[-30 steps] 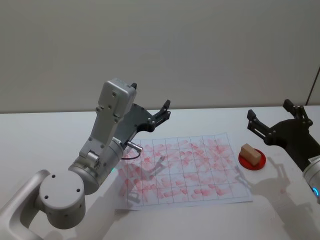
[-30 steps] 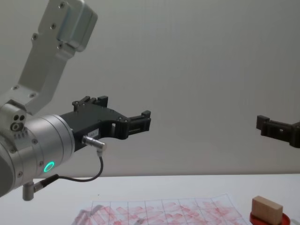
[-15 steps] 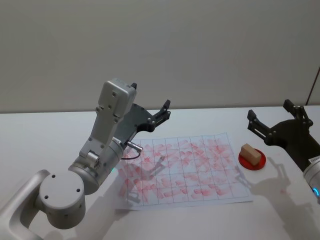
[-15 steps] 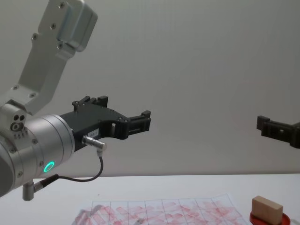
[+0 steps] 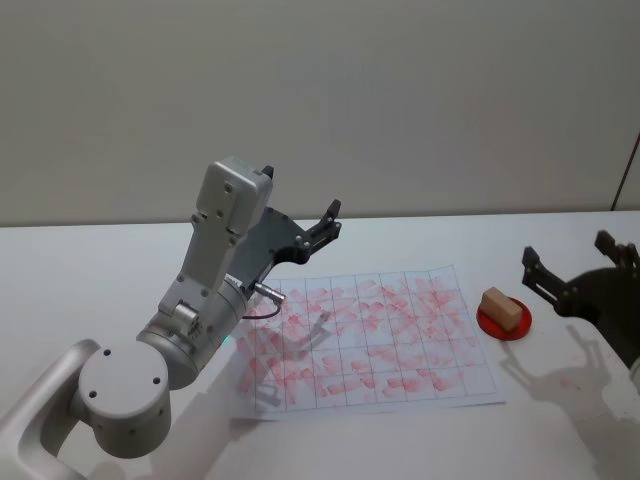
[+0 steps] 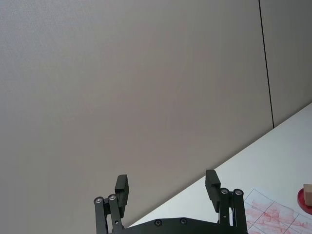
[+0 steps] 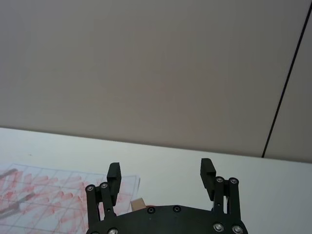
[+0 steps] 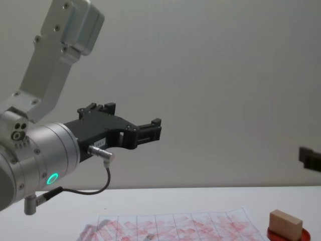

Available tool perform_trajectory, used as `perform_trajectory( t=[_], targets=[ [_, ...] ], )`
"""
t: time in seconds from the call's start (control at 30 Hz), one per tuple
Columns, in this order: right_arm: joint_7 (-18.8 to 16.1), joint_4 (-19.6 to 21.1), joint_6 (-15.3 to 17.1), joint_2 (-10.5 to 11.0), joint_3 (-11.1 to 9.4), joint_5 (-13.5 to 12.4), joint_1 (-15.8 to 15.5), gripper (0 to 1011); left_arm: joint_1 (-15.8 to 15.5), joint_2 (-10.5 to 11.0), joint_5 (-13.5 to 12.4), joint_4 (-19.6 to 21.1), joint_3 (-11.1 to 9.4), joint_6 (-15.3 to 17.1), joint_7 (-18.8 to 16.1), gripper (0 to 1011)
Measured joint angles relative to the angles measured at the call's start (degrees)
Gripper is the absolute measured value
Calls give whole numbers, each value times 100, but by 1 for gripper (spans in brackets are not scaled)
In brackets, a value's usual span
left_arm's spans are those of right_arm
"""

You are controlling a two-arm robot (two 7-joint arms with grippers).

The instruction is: Use the one hand to pick up the stamp and affix it onto the A4 paper.

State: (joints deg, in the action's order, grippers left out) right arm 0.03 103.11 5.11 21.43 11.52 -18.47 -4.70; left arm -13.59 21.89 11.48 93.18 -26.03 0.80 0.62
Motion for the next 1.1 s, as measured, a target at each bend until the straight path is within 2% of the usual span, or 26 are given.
perform_trajectory(
  t=[0.17,0.37,0.7,1.1],
  targets=[
    [35,-25,195,41,-35,-85,-65,1003,0,0,0,0,0,0,0,1001],
    [-138,-255,479,25,-42,-125,34,1003,0,0,0,0,0,0,0,1001],
    [-615,-944,966,-154,25,0,519,1003,0,0,0,0,0,0,0,1001],
    [-1059,-1556,1215,-330,120,258,977,1003,0,0,0,0,0,0,0,1001]
  ],
)
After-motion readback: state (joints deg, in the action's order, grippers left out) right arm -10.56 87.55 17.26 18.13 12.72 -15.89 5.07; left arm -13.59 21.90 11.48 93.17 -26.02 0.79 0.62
